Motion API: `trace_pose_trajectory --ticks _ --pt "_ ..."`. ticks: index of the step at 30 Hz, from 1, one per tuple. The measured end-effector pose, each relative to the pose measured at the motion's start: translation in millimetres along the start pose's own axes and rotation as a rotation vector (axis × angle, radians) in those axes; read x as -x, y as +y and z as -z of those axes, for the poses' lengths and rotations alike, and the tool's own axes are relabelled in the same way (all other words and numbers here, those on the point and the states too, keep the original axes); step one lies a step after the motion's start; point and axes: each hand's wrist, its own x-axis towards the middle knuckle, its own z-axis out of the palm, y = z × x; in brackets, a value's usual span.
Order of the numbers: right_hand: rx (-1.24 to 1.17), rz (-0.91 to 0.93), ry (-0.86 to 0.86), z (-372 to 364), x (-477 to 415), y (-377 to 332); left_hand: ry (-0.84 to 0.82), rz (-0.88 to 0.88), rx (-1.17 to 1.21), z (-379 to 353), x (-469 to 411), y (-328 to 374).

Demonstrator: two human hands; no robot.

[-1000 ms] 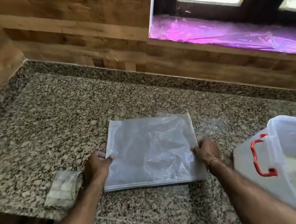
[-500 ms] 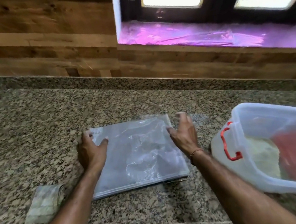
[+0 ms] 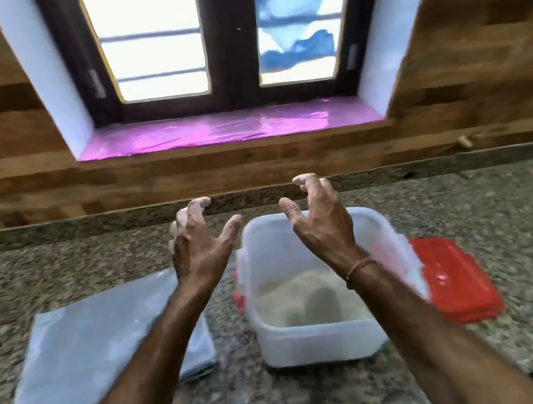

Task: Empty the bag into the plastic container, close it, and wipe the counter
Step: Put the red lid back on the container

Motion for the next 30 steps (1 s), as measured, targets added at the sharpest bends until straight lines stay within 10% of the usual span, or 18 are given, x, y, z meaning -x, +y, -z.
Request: trace_pose_trajectory --ticks 13,23,30 --pt "0.129 -0.321 -0.094 156.7 -14.3 264.1 -0.469 0.123 -0.037 -198.8 106.3 191.4" --pt "0.297 -0.757 -0.447 137.1 7.3 421.3 -0.288 0.210 -0.139 -234.3 110.4 211.6" --pt "0.262 -0.734 -0.450 115.2 9.2 434.9 -0.238 0.297 -0.112 -241.0 102.8 214.3"
